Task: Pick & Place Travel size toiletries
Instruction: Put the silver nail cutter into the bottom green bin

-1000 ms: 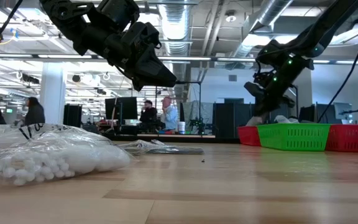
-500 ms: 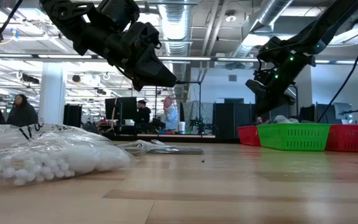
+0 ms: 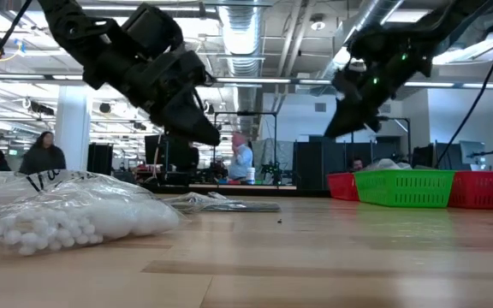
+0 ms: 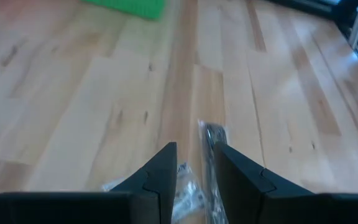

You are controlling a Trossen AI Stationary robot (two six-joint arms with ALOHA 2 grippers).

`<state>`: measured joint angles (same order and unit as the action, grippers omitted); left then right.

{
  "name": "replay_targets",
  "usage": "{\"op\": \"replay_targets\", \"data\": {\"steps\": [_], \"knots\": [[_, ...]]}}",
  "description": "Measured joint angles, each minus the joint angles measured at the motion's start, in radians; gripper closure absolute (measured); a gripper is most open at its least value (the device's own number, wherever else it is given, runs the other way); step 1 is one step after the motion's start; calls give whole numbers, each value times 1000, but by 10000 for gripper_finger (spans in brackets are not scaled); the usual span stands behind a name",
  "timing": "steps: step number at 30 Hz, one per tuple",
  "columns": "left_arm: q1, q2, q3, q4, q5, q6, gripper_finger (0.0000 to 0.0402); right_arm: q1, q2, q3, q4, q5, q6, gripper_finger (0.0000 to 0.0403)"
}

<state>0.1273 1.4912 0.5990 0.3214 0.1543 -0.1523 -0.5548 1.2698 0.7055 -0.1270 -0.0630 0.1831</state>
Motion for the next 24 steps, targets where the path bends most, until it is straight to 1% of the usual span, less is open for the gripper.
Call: {"op": "replay_targets", "data": {"steps": [5, 10, 16, 20, 24], "knots": [[-27, 0, -34, -1, -6, 100, 302, 98, -52, 0, 3, -1, 0, 346], [-32, 0, -35, 2, -98, 196, 297, 177, -69, 0, 4, 0, 0, 346], [-31, 0, -35, 3, -189, 313, 256, 252, -69, 0, 8, 0, 0, 346], [-17, 0, -35, 18, -200, 357, 232, 297, -73, 0, 7, 0, 6, 346], [0, 12, -35, 24, -200, 371, 223, 334, -94, 0, -1, 0, 23, 346]]}}
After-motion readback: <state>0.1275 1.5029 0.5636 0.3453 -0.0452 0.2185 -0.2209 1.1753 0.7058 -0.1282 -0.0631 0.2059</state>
